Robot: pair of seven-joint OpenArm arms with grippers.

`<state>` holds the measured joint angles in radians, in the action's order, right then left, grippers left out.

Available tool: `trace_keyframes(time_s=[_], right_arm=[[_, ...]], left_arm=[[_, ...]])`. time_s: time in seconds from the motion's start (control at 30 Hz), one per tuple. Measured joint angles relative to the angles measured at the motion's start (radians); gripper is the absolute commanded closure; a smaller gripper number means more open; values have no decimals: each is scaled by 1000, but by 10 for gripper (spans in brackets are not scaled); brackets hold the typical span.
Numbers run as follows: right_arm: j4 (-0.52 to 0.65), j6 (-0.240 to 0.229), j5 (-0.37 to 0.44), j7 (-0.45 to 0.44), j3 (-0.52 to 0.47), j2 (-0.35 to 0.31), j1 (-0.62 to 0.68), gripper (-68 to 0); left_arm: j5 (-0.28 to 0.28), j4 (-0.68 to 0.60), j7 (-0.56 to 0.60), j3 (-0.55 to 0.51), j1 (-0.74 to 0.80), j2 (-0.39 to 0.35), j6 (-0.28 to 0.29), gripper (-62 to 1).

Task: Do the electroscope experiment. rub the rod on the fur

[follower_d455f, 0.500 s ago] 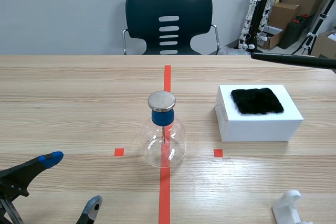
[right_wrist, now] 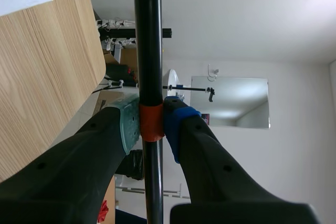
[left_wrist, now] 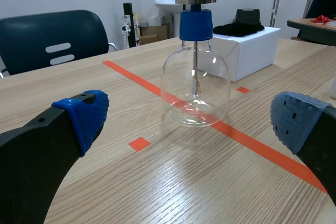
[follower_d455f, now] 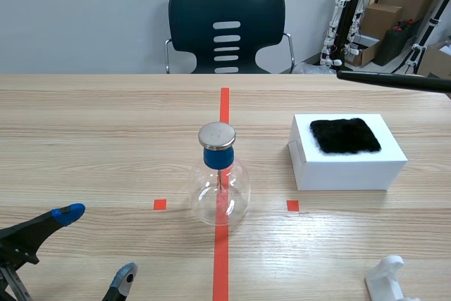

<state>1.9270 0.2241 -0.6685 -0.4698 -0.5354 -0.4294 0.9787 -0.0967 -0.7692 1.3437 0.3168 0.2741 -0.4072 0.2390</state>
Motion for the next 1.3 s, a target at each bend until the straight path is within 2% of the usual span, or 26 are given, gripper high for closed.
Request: trace_keyframes(time_s=[0.67,0.73,0.83,0.9,1.0,1.1,1.2,1.3], right_arm=[[0,8,0,5,0,0,0,-33],[0,27,0,27,0,-1,-2,-33],[0,23,0,107,0,-21,-34,-33],[0,23,5,168,0,-47,-73,-32],[0,19,64,231,0,-115,-104,-32],[-11,-6,91,267,1,-198,-120,-32],[-55,0,103,307,12,-282,-163,-32],[-135,0,113,318,68,-364,-232,-32]], left_arm=[[0,0,0,0,0,0,0,-623],[0,0,0,0,0,0,0,-623],[0,0,0,0,0,0,0,-623],[0,0,0,0,0,0,0,-623],[0,0,0,0,0,0,0,-623],[0,0,0,0,0,0,0,-623],[0,0,0,0,0,0,0,-623],[0,0,0,0,0,0,0,-623]])
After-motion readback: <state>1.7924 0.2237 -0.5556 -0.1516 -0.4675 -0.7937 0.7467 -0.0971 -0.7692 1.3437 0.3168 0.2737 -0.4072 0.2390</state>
